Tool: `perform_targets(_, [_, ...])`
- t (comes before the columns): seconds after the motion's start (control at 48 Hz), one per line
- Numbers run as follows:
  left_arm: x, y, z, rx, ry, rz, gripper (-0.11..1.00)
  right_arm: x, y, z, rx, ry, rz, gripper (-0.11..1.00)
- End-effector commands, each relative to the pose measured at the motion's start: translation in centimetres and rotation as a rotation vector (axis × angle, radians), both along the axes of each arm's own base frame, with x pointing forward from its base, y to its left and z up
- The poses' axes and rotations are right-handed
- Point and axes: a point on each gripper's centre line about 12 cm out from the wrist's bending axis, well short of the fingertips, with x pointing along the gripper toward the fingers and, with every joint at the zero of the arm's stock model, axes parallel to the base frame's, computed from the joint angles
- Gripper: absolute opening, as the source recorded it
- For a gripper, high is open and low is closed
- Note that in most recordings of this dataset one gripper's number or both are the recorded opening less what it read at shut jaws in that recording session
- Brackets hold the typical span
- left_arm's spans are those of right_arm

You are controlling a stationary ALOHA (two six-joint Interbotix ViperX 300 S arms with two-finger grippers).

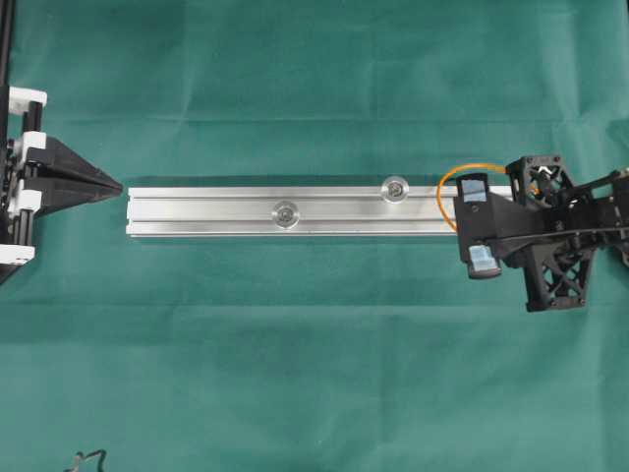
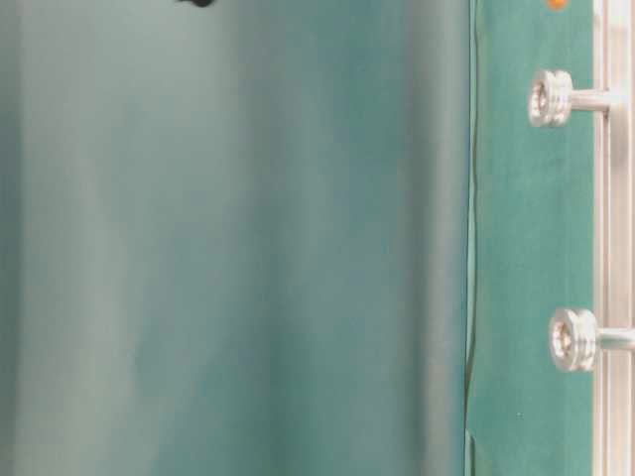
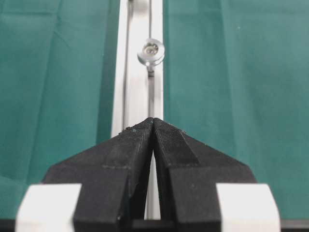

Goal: Hook the rubber onto the shaft.
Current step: 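Lift the gripped band and pull it left along the rail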

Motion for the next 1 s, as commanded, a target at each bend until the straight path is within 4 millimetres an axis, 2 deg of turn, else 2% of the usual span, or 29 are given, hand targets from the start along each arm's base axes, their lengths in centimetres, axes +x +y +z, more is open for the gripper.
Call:
perform_targets(0.0, [0.3, 0.0, 1.2, 0.004, -0.029, -0.001, 0.00, 0.4, -0.2, 2.0, -0.007, -0.034, -0.004, 0.06])
perform_targets(0.229, [0.3, 0.0, 1.2, 0.003, -0.032, -0.002, 0.00, 0.2, -0.5, 4.2, -0.034, -0.012, -0.007, 0.06])
perform_targets(0.646, [0.3, 0.0, 1.3, 0.003, -0.034, 0.000, 0.00, 0.2, -0.6, 4.4, -0.034, -0.012, -0.009, 0.06])
perform_targets(0.834, [0.3, 0.0, 1.2, 0.003, -0.032, 0.000, 0.00, 1.2, -0.5, 4.4, -0.036, -0.007, -0.011, 0.06])
perform_targets(0.98, [0.3, 0.0, 1.3, 0.004, -0.034, -0.001, 0.00, 2.8, -0.4, 4.3, -0.041, -0.011, -0.012, 0.06])
